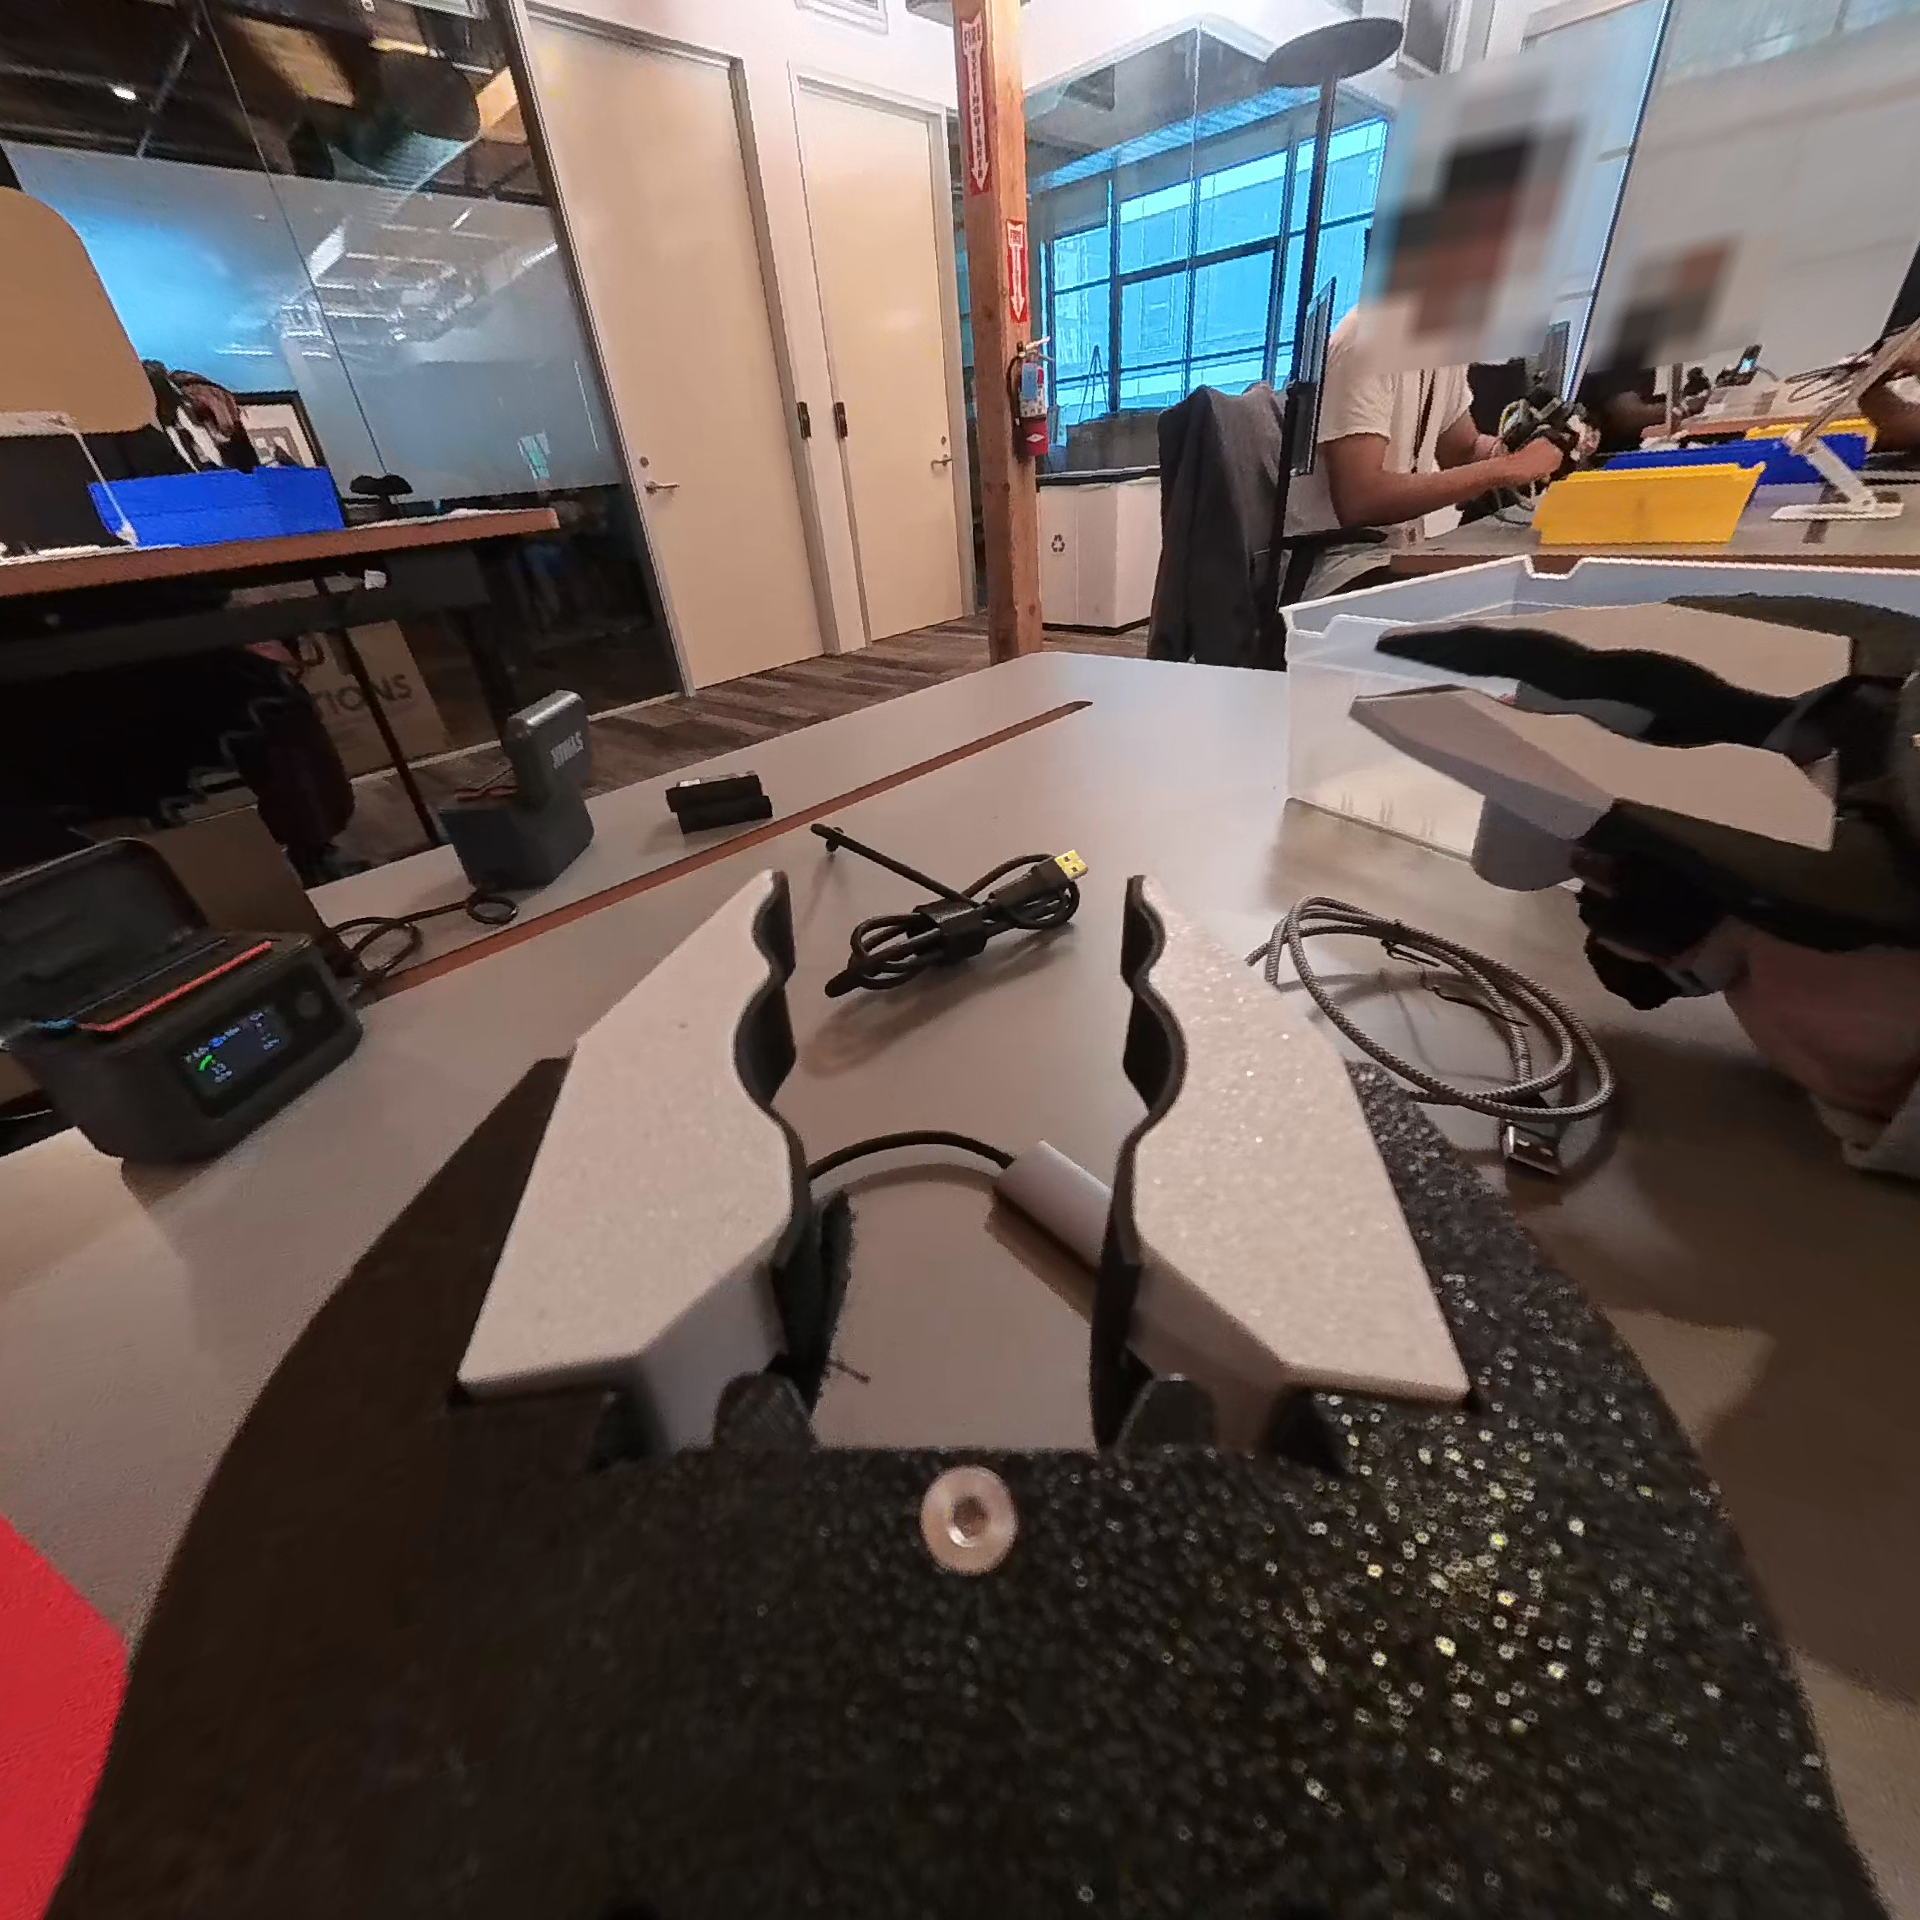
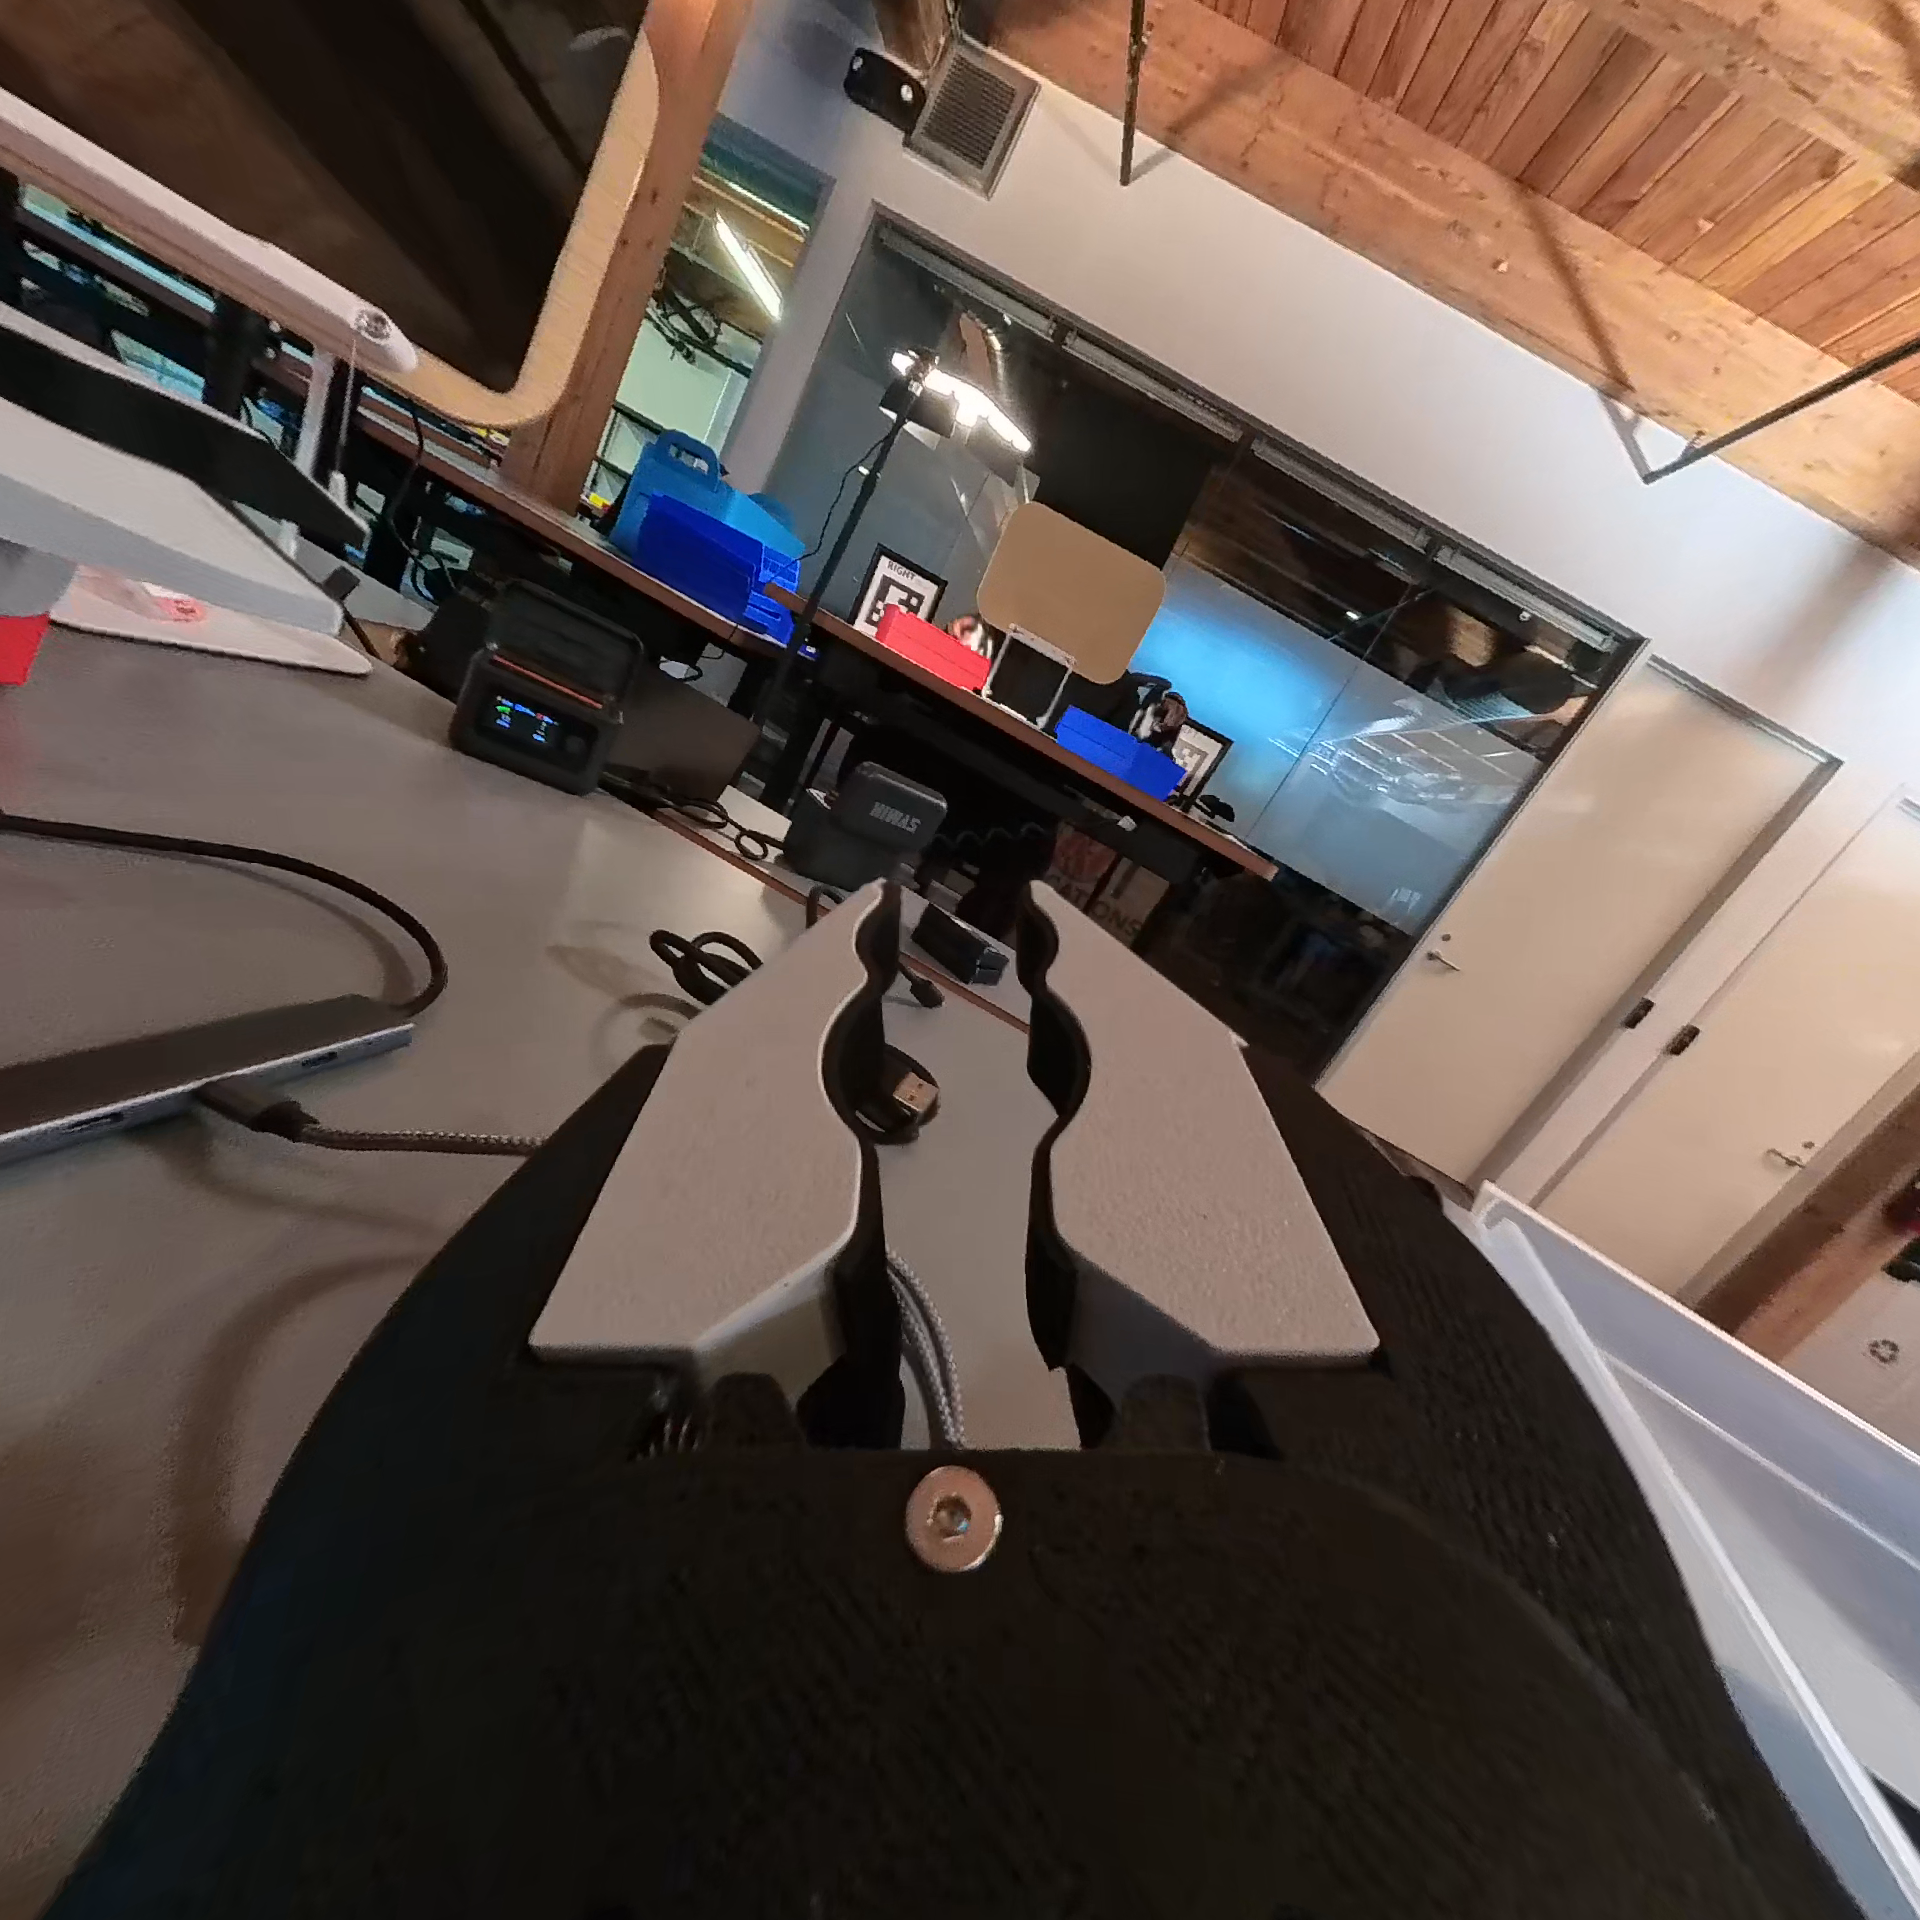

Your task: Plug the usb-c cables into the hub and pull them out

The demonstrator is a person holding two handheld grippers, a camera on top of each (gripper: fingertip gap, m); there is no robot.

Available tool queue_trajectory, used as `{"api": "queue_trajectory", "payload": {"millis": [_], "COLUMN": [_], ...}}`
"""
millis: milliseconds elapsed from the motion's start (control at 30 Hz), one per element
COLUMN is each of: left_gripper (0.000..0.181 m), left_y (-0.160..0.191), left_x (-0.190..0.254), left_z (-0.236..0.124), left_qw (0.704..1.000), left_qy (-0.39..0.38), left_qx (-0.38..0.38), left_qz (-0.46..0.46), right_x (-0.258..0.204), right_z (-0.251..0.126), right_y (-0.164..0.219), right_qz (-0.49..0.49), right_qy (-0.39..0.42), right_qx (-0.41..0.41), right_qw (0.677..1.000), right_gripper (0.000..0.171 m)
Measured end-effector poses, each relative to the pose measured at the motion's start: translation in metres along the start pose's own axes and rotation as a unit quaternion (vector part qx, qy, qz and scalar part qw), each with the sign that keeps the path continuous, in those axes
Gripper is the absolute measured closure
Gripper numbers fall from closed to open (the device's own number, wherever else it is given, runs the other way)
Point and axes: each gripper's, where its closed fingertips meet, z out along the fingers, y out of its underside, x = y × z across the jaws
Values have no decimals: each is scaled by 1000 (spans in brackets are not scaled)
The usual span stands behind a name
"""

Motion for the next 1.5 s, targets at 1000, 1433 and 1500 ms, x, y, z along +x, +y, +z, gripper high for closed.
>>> {"api": "queue_trajectory", "payload": {"millis": [1000,1433,1500], "left_gripper": [125,127,127], "left_y": [4,4,2], "left_x": [-8,-11,-12], "left_z": [-5,-6,-7], "left_qw": [1000,999,999], "left_qy": [-21,-26,-30], "left_qx": [-12,-12,-9], "left_qz": [20,22,24], "right_x": [12,14,13], "right_z": [37,37,38], "right_y": [8,11,12], "right_qz": [23,32,39], "right_qy": [-3,-2,-6], "right_qx": [18,12,11], "right_qw": [1000,999,999], "right_gripper": [155,155,154]}}
